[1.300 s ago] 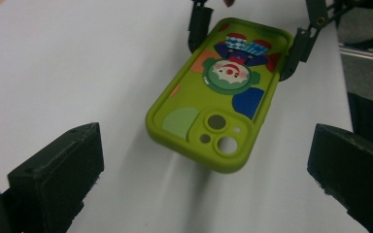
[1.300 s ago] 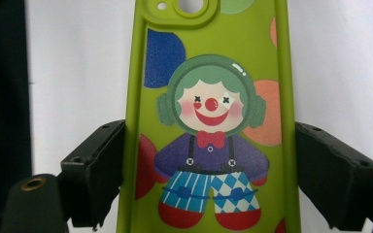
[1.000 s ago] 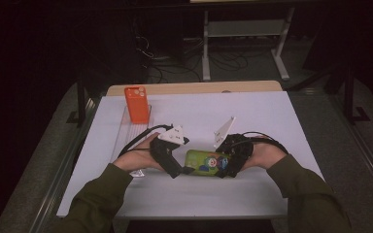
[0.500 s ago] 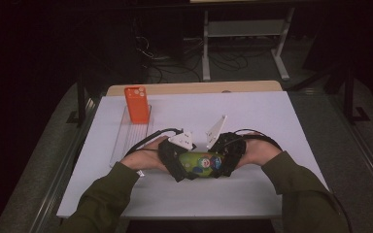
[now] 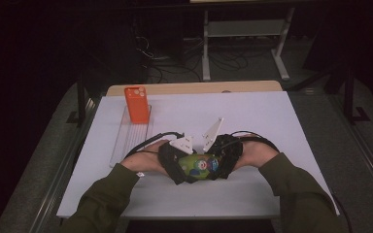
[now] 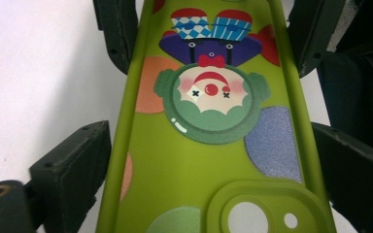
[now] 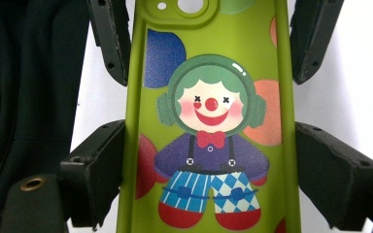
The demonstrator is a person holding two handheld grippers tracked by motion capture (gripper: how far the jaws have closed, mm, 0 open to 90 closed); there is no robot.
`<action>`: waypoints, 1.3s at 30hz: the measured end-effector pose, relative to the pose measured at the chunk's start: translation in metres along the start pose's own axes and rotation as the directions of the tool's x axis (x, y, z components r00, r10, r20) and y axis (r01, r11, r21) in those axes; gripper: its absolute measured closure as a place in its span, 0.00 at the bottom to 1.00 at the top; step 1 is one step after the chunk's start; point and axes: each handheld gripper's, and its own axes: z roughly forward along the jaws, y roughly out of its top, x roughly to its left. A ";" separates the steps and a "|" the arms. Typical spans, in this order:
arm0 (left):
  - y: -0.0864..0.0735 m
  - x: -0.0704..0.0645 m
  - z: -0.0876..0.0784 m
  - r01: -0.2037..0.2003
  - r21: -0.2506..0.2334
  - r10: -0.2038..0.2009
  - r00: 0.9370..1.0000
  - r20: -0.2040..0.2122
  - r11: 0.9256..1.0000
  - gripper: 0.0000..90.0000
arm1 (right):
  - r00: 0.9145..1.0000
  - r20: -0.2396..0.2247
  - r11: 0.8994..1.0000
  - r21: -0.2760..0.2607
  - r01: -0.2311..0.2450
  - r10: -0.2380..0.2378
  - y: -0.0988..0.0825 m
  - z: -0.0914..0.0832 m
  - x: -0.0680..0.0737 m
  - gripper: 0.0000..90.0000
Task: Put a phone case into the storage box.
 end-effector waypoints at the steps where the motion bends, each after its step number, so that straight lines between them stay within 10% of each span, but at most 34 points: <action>1: 0.000 0.000 0.000 0.002 -0.001 -0.002 1.000 0.002 1.000 0.07 | 1.000 0.002 1.000 -0.001 -0.001 0.001 0.000 0.000 0.000 0.17; 29: 0.000 -0.001 0.002 0.011 0.014 -0.011 1.000 0.006 1.000 0.17 | 1.000 0.015 0.999 -0.039 -0.012 0.012 -0.008 -0.006 0.001 0.05; 39: -0.002 0.000 -0.006 0.102 -0.022 -0.104 0.993 -0.059 0.994 0.17 | 0.984 0.094 0.979 -0.147 -0.138 0.153 -0.038 -0.022 -0.003 0.00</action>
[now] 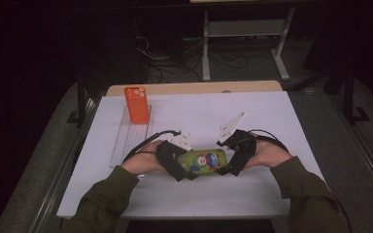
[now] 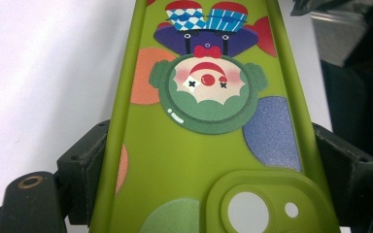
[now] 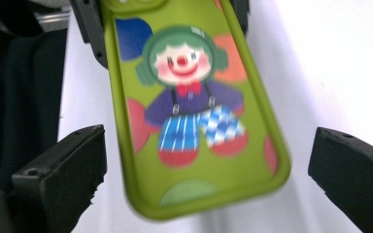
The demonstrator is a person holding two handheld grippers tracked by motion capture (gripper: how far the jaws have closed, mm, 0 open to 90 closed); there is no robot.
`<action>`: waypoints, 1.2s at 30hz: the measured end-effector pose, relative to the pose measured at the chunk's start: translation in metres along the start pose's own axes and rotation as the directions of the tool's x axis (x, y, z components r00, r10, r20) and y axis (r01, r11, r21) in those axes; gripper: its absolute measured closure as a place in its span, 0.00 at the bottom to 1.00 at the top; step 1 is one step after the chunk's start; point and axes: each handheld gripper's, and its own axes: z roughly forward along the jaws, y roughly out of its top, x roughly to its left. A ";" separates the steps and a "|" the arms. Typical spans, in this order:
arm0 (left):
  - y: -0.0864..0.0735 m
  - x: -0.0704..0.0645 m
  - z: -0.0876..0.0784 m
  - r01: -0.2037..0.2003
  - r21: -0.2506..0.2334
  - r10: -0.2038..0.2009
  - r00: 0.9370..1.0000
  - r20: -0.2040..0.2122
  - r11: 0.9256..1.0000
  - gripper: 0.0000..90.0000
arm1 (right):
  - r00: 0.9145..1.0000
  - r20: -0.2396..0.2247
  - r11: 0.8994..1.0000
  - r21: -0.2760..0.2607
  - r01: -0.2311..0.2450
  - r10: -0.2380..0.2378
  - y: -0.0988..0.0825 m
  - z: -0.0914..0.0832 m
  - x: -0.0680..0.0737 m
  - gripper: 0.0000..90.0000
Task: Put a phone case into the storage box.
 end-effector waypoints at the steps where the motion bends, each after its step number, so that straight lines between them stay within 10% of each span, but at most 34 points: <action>1: 0.000 -0.001 0.000 0.027 -0.005 -0.027 0.999 -0.022 1.000 0.17 | 1.000 0.006 1.000 -0.004 -0.009 0.009 -0.002 0.000 0.000 0.00; 8: -0.003 -0.002 0.001 0.105 -0.007 -0.105 0.988 -0.109 0.994 0.17 | 0.981 0.103 0.985 -0.075 -0.156 0.163 -0.020 -0.006 0.003 0.00; 16: -0.006 0.001 0.000 0.205 -0.012 -0.203 0.956 -0.211 0.979 0.17 | 0.911 0.173 0.915 -0.223 -0.335 0.376 -0.036 -0.010 0.011 0.00; 19: -0.006 0.001 0.003 0.254 -0.042 -0.257 0.938 -0.233 0.966 0.17 | 0.892 0.194 0.901 -0.244 -0.358 0.407 -0.041 -0.009 0.013 0.00; 23: -0.007 0.003 0.003 0.254 -0.026 -0.252 0.929 -0.270 0.967 0.17 | 0.862 0.256 0.885 -0.293 -0.361 0.437 -0.047 -0.007 0.019 0.00; 29: -0.006 0.005 0.002 0.264 -0.034 -0.262 0.922 -0.284 0.964 0.17 | 0.846 0.293 0.887 -0.270 -0.374 0.445 -0.049 0.001 0.018 0.00; 36: -0.008 0.008 0.000 0.261 -0.022 -0.257 0.924 -0.284 0.965 0.17 | 0.850 0.375 0.924 -0.245 -0.295 0.371 -0.049 0.006 0.020 0.00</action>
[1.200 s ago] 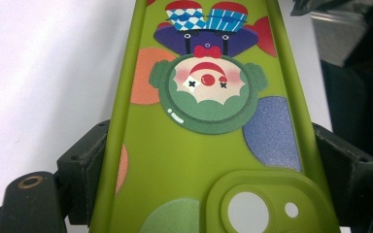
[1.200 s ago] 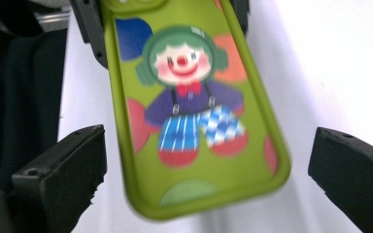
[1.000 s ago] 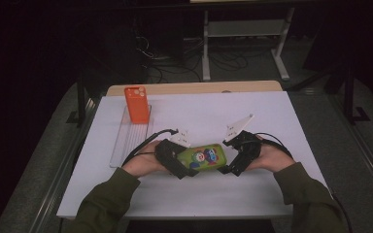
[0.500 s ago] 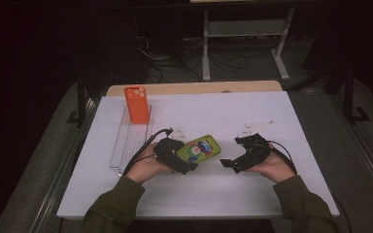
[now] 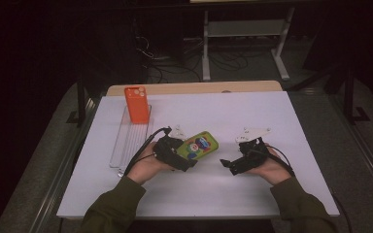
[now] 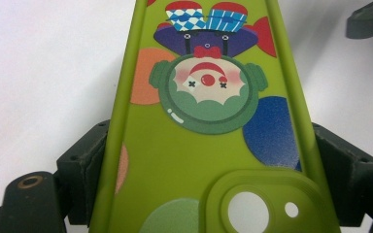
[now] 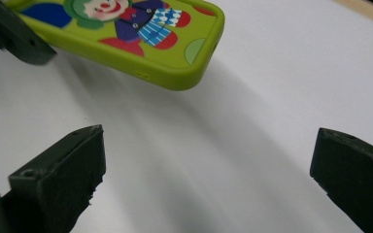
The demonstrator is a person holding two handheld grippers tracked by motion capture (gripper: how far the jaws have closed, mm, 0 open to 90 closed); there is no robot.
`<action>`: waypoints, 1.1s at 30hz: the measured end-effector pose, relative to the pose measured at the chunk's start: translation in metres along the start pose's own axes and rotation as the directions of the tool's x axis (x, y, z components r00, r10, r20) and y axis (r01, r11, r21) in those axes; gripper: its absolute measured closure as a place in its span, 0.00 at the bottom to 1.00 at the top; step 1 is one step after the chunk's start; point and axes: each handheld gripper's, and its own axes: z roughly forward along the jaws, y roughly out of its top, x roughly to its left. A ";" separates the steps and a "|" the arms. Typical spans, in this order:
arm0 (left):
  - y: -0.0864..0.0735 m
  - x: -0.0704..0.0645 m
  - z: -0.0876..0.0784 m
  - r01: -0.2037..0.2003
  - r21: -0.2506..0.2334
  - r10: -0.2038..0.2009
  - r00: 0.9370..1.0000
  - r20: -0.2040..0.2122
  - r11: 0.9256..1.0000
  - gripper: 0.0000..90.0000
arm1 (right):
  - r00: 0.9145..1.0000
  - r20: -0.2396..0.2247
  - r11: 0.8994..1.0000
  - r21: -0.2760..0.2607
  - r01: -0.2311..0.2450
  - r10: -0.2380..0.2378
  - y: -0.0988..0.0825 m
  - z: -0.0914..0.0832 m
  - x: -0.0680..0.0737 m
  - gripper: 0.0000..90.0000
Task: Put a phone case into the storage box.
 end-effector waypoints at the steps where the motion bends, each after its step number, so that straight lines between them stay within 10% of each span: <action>1: 0.000 0.000 0.000 -0.001 -0.002 0.001 1.000 -0.002 1.000 0.17 | 1.000 0.004 1.000 0.001 0.014 -0.014 0.000 0.000 0.001 0.00; 7: 0.001 0.000 -0.001 0.009 -0.012 -0.009 1.000 0.009 1.000 0.17 | 0.993 0.055 0.994 -0.004 0.107 -0.107 0.001 0.003 0.011 0.00; 23: 0.003 0.001 0.000 -0.025 0.001 0.025 1.000 0.016 1.000 0.17 | 0.916 0.181 0.929 -0.028 0.368 -0.357 0.004 0.003 0.027 0.00; 32: 0.003 -0.002 0.002 0.007 -0.026 -0.007 1.000 0.016 1.000 0.17 | 0.848 0.250 0.872 -0.025 0.489 -0.468 0.004 0.004 0.036 0.00; 33: 0.003 -0.001 0.001 -0.002 -0.019 0.002 1.000 0.016 1.000 0.17 | 0.828 0.260 0.856 -0.012 0.517 -0.496 0.004 0.004 0.036 0.00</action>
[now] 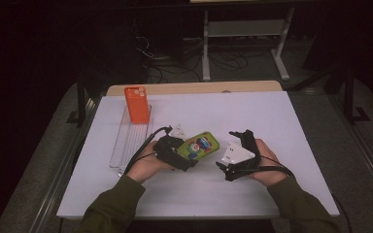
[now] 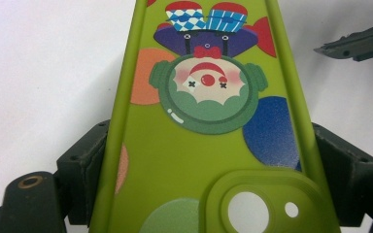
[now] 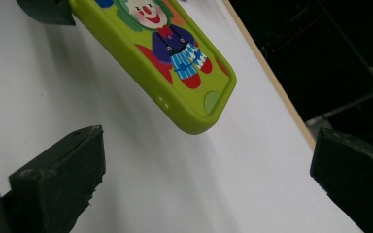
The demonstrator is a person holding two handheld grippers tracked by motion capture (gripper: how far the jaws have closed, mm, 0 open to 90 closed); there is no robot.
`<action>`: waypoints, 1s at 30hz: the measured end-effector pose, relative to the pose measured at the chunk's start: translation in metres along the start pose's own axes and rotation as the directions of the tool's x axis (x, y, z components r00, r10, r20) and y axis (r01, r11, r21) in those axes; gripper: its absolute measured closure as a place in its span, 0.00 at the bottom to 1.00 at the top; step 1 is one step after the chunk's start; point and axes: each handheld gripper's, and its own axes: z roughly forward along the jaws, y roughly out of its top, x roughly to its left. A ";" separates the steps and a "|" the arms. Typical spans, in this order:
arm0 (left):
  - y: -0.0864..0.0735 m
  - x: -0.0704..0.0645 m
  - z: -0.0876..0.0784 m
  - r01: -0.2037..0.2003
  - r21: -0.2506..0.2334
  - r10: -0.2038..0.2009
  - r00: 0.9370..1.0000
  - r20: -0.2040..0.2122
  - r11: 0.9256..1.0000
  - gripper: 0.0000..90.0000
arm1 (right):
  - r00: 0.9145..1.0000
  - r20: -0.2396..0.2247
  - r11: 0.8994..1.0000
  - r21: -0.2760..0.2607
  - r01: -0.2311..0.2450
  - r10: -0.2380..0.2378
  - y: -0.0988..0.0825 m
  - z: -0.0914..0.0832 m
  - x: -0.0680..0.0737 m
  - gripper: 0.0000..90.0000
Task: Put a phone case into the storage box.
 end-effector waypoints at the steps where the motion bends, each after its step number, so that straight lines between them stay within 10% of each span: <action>1: 0.000 0.000 0.000 0.001 -0.001 -0.001 1.000 0.003 1.000 0.17 | 1.000 0.004 1.000 0.001 0.007 -0.007 0.000 0.001 0.002 0.00; 13: 0.000 -0.001 0.000 0.005 -0.006 -0.005 1.000 0.012 1.000 0.17 | 0.985 0.084 0.989 0.005 0.148 -0.148 0.005 0.004 0.016 0.00; 15: 0.000 -0.001 0.000 0.004 -0.003 -0.003 1.000 0.014 1.000 0.17 | 0.967 0.105 0.973 0.014 0.230 -0.230 0.005 0.005 0.014 0.00; 20: 0.000 -0.002 0.000 0.015 -0.003 -0.015 1.000 0.017 1.000 0.17 | 0.959 0.122 0.967 0.025 0.255 -0.256 0.007 0.006 0.020 0.00; 21: 0.000 -0.002 0.001 0.021 -0.010 -0.021 1.000 0.016 1.000 0.17 | 0.944 0.130 0.953 0.034 0.300 -0.302 0.007 0.007 0.020 0.00; 25: 0.001 -0.001 -0.001 -0.002 0.010 0.002 1.000 0.019 1.000 0.17 | 0.939 0.167 0.953 0.019 0.303 -0.302 0.010 0.008 0.025 0.00; 30: 0.002 -0.003 0.000 0.013 0.002 -0.013 1.000 0.028 1.000 0.17 | 0.909 0.200 0.930 0.036 0.367 -0.366 0.013 0.009 0.030 0.00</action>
